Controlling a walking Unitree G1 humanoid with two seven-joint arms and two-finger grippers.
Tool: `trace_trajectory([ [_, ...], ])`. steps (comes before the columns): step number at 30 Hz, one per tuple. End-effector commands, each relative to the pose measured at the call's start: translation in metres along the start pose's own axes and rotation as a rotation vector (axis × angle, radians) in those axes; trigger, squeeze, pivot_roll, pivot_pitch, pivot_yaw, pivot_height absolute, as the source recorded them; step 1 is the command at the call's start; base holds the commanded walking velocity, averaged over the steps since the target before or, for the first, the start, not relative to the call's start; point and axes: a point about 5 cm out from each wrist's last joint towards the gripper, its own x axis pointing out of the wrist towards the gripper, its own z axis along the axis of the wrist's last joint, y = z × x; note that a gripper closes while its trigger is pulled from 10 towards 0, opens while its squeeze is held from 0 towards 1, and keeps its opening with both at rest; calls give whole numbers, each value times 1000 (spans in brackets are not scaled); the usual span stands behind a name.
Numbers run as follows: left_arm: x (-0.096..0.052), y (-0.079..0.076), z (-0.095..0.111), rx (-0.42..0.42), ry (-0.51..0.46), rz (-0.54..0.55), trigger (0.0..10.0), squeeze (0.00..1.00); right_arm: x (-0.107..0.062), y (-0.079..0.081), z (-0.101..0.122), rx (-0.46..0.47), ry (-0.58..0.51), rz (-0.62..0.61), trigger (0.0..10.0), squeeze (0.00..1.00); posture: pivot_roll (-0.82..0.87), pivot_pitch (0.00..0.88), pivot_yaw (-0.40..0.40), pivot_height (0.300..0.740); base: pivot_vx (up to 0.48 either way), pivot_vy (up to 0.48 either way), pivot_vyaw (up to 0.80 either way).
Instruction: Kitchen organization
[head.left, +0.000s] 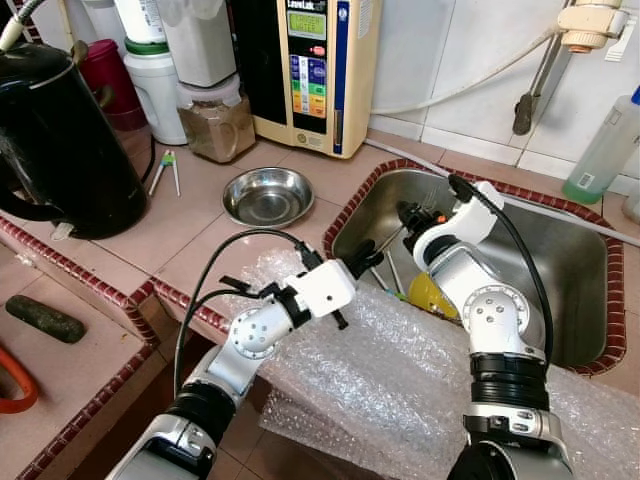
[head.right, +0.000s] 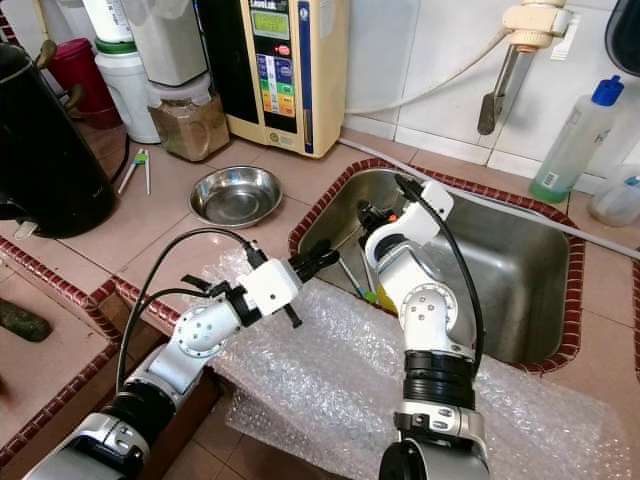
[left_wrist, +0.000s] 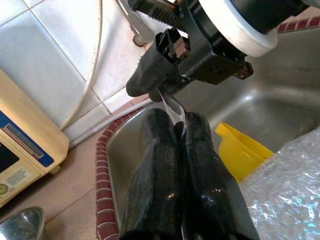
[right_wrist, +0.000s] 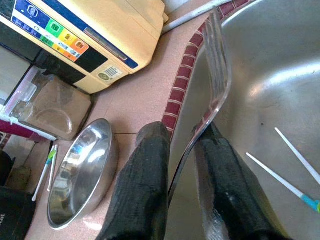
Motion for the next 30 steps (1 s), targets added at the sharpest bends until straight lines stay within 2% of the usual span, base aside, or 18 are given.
trace_trajectory([
  [1,-2,7,-1,18,2,24,2275,0,-2,-2,2,-1,-3,-3,0,0,-42,12,49,740,0,0,0],
  [2,-3,7,-2,16,9,20,2902,0,-2,-2,2,4,-7,-3,0,0,-40,10,50,740,0,0,0],
  [3,-3,7,-2,16,9,20,2902,0,-2,-2,2,4,-7,-3,0,0,-40,10,50,740,0,0,0],
  [4,-3,7,-3,10,17,13,6353,0,-2,-2,3,7,-11,-3,0,0,-40,10,50,740,0,0,0],
  [5,-3,7,-3,5,21,10,6353,0,-1,-2,4,9,-14,-3,0,0,-40,10,50,740,0,0,0],
  [6,-3,6,-4,-3,24,6,10000,1000,-1,-3,4,12,-17,-5,0,0,-40,10,50,740,0,0,0],
  [14,-2,9,-7,-23,46,9,10000,1000,1,-6,13,0,-68,-24,0,0,-40,7,49,740,0,0,0],
  [16,-2,11,-8,-45,57,18,10000,1000,1,-8,14,-17,-64,-39,0,0,-40,7,49,740,0,0,0],
  [17,-2,13,-10,-95,68,35,10000,1000,2,-10,17,-38,-68,-44,0,0,-38,13,49,740,0,0,0],
  [22,-3,16,-11,-155,79,29,10000,1000,6,-17,25,-123,-84,-50,0,0,-37,15,48,740,0,0,0],
  [23,-4,19,-13,-201,93,36,10000,1000,10,-27,32,-236,-89,-62,0,0,-32,19,48,740,0,0,0],
  [26,-5,21,-14,-237,105,38,10000,1000,14,-34,37,-347,-87,-58,0,0,-28,20,49,740,0,0,0],
  [27,-6,22,-15,-257,112,39,10000,1000,17,-39,39,-444,-77,-50,0,0,-28,20,49,740,0,0,0],
  [28,-6,22,-15,-257,112,39,10000,1000,17,-39,39,-444,-77,-50,0,0,-28,20,49,740,0,0,0],
  [29,-7,23,-16,-275,119,35,10000,1000,19,-43,41,-523,-70,-36,0,0,-25,21,50,740,0,0,0],
  [30,-7,23,-16,-278,121,34,10000,1000,19,-43,41,-538,-69,-33,0,0,-25,21,50,740,0,0,0],
])
